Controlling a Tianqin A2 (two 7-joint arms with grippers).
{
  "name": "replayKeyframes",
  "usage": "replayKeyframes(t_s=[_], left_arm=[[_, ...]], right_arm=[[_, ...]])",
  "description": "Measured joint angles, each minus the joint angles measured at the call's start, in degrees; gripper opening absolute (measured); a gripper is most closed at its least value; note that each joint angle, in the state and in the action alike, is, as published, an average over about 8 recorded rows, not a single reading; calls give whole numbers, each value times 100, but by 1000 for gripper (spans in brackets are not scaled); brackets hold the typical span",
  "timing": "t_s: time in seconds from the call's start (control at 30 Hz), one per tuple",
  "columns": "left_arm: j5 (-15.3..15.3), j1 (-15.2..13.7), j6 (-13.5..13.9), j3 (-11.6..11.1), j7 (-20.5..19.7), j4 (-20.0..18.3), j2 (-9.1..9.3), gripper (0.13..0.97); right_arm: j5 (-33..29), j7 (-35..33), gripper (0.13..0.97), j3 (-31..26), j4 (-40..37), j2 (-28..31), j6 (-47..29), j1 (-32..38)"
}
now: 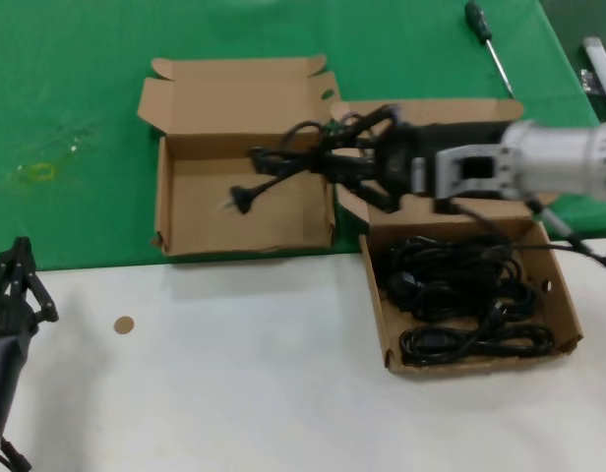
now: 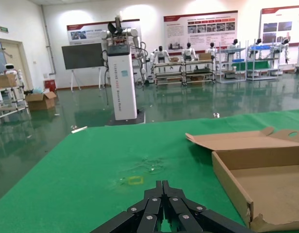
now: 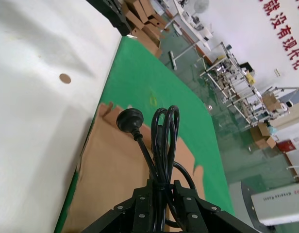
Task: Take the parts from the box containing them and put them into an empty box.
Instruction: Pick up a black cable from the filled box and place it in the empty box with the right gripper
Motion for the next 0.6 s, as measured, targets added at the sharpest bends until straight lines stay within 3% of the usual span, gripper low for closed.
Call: replayKeyframes(t_s=[0.27,0.6], left_arm=[[0,0,0,0,0,0,0,152],[0,0,0,0,0,0,0,152]], right_arm=[[-99,-665,224,-187,-967,-892,423,279],[148,-2191,224,36,-2818,-1836,772,760]])
